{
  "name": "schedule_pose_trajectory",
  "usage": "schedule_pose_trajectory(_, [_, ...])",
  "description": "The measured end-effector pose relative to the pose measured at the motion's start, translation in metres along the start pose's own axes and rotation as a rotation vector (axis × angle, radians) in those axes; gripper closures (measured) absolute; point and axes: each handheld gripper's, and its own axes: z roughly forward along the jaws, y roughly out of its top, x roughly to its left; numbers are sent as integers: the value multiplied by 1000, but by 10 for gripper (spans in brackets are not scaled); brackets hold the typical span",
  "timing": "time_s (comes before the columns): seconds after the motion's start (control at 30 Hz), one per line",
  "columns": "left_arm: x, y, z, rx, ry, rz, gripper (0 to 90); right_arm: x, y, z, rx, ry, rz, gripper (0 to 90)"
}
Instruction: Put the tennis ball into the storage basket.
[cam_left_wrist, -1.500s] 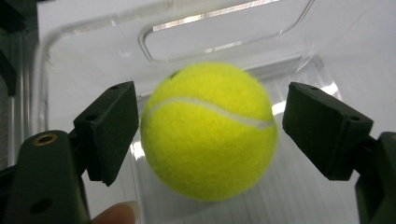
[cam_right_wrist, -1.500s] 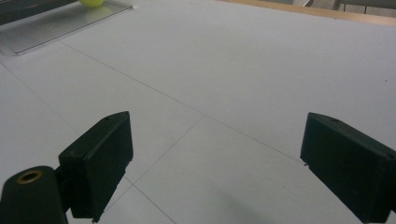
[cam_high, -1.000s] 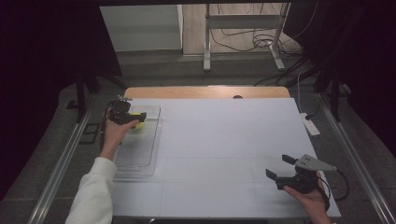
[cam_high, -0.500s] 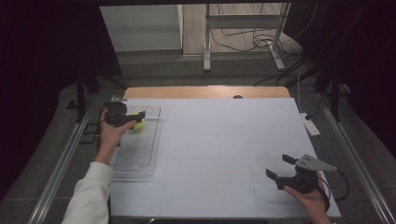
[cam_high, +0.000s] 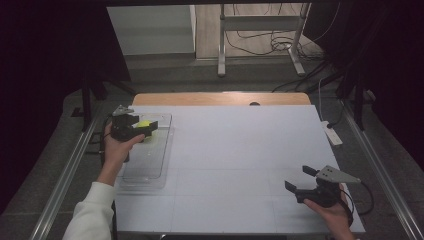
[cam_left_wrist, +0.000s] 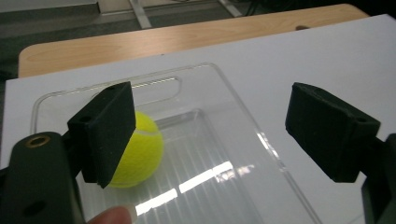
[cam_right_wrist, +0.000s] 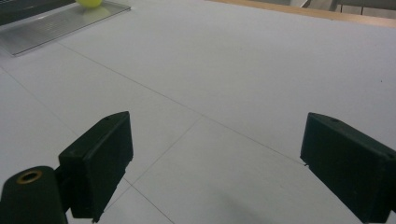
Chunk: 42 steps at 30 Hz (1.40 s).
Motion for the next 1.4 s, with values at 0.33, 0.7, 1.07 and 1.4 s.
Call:
schedule_pose_trajectory(0.33, [-17,-8,-15,-45,-73,21,175,-1,0,0,-1,-1,1,96])
schedule_pose_trajectory(0.7, [-34,-23,-29,-64,-135,33,174,-1,0,-1,-6,0,5,96])
schedule_pose_trajectory(1.07, [-54,-44,-37,-59,-169,61,172,-1,1,-1,-12,2,5,95])
schedule_pose_trajectory(1.4, [-69,-64,-42,-65,-195,81,170,-2,2,-2,-19,5,4,96])
